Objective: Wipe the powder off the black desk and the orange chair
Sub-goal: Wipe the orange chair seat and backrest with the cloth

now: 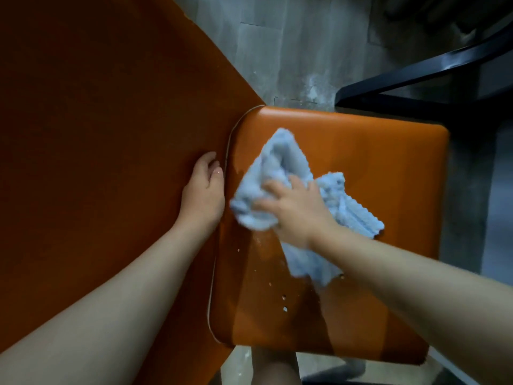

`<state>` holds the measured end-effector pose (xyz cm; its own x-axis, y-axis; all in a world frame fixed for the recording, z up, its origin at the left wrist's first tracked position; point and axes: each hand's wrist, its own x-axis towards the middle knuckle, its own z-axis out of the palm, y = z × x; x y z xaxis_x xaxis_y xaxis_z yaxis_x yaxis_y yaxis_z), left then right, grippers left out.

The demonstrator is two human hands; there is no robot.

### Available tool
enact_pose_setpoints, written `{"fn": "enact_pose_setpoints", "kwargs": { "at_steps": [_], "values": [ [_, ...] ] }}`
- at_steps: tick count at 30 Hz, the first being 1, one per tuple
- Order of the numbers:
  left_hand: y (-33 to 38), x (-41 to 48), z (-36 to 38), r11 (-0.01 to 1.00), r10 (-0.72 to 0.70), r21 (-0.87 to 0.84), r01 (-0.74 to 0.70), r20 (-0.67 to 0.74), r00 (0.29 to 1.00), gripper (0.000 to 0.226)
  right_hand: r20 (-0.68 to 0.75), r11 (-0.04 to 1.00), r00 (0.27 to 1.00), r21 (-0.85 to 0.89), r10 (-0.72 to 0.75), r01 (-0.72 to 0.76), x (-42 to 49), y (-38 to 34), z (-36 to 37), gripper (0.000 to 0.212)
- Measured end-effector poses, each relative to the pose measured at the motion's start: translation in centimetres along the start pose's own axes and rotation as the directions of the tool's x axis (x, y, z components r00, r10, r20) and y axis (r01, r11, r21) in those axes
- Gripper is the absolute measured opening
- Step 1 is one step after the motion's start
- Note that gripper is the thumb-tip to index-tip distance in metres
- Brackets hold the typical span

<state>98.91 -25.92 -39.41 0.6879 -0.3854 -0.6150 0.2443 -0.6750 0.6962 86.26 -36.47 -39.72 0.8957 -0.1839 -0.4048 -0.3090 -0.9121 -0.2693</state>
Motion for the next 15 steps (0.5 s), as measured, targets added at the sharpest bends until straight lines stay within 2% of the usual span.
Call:
{"fn": "enact_pose_setpoints", "kwargs": {
  "at_steps": [2,3,6,9,11,12,13,15],
  "values": [
    [-0.2,0.2,-0.2,0.999,0.014,0.043,-0.015,0.011,1.000,0.040,-0.178,0.993,0.977,0.048,0.117,-0.110,2.2,-0.3,-1.3,0.047],
    [-0.2,0.2,-0.2,0.998,0.025,0.057,-0.025,0.008,1.000,0.039,-0.186,0.993,0.976,0.011,0.116,-0.116,3.4,-0.8,-1.1,0.049],
    [-0.3,0.2,-0.2,0.999,0.033,0.033,-0.033,-0.001,0.999,0.040,-0.043,0.998,0.999,-0.048,0.029,-0.031,3.3,-2.5,0.9,0.047],
    [-0.4,-0.1,-0.3,0.999,0.031,0.034,-0.031,0.013,0.999,0.041,0.005,0.983,0.996,-0.158,-0.091,0.091,-0.1,-2.1,1.6,0.038],
    [-0.4,-0.2,-0.2,0.998,0.041,0.054,-0.042,0.028,0.999,0.040,0.110,0.981,0.984,-0.124,-0.137,0.150,-1.4,-1.1,1.4,0.038],
    [-0.3,-0.2,-0.3,0.997,0.046,0.066,-0.048,0.036,0.998,0.040,0.111,0.989,0.989,-0.099,-0.101,0.112,-1.1,-0.7,0.9,0.037],
    [-0.3,-0.2,-0.3,0.995,0.052,0.080,-0.055,0.043,0.998,0.041,0.010,0.999,0.999,-0.032,-0.037,0.038,-0.4,-0.5,-0.1,0.036],
    [-0.5,-0.2,-0.2,0.987,0.059,0.143,-0.066,0.057,0.997,0.042,-0.177,0.990,0.974,0.014,0.142,-0.142,1.6,0.2,-1.4,0.039]
  ]
}}
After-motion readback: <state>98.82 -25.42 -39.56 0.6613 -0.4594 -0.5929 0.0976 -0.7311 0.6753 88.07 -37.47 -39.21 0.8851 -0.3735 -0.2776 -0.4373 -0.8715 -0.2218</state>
